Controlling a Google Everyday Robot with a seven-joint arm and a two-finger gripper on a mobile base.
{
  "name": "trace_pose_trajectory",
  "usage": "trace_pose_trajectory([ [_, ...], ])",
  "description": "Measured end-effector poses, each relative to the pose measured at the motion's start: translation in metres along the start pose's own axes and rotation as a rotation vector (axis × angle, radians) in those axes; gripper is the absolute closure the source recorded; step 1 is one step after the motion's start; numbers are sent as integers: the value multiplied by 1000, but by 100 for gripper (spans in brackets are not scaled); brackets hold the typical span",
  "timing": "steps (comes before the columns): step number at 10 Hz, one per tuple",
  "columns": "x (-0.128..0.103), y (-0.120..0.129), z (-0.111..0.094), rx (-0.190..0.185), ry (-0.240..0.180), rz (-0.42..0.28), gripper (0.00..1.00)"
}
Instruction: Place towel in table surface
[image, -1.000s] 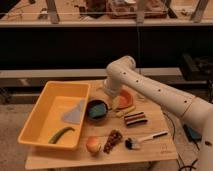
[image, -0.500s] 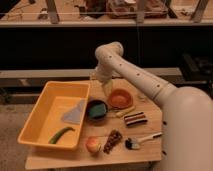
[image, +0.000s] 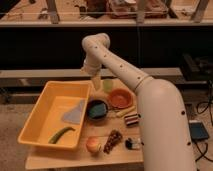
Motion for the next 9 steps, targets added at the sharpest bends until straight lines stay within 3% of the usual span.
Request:
trace_pose_trajectory([
  [4, 0, 0, 0, 0, 0, -1, 20],
  [6, -9, 0, -5, 5, -24, -4, 20],
  [7, -21, 0, -13, 3, -35, -6, 20],
  [9, -71, -2, -29, -19, -59, -24, 20],
])
